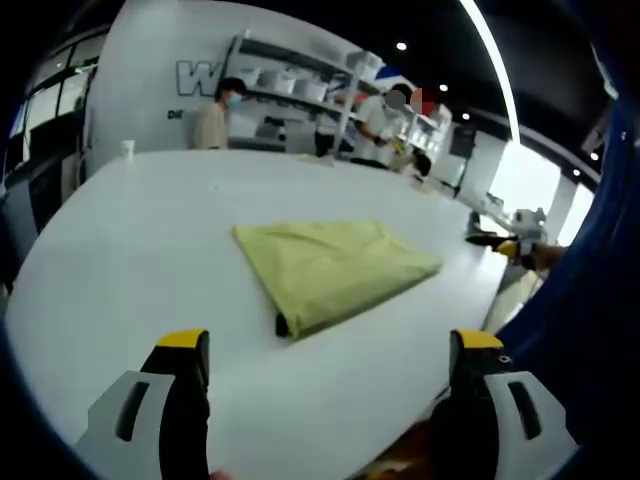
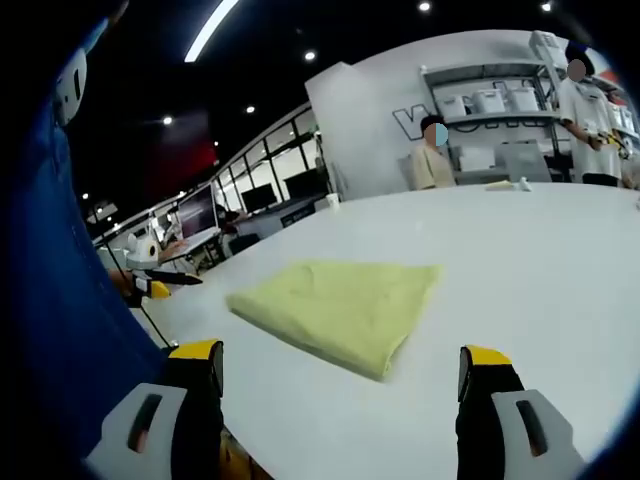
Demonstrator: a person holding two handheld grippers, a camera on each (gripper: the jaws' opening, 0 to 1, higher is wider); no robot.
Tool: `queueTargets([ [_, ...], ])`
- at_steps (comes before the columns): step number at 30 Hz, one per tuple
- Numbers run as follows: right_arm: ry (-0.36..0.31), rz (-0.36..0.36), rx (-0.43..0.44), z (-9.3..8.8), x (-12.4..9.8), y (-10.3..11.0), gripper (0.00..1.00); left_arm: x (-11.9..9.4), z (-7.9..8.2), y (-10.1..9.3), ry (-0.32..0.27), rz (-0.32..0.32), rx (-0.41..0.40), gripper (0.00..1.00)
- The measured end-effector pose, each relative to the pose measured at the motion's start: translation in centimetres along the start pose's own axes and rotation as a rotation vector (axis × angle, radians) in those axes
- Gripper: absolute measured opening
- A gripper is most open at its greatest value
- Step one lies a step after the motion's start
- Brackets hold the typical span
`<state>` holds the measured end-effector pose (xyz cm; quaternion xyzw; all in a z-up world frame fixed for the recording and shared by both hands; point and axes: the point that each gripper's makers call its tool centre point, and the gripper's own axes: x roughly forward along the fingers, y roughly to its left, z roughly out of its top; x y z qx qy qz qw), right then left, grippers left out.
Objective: Fold the garment on the visible template until the final outline fits inside the template.
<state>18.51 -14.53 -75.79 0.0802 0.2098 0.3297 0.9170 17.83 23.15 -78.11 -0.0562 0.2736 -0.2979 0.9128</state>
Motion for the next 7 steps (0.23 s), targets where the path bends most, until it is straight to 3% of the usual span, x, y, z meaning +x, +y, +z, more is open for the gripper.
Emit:
queueTargets([
  [7, -0.002, -0.002, 0.006, 0.04, 0.08, -0.43, 0.99, 0.19, 0.03, -0.16, 0.007, -0.008, 0.004, 0.99],
])
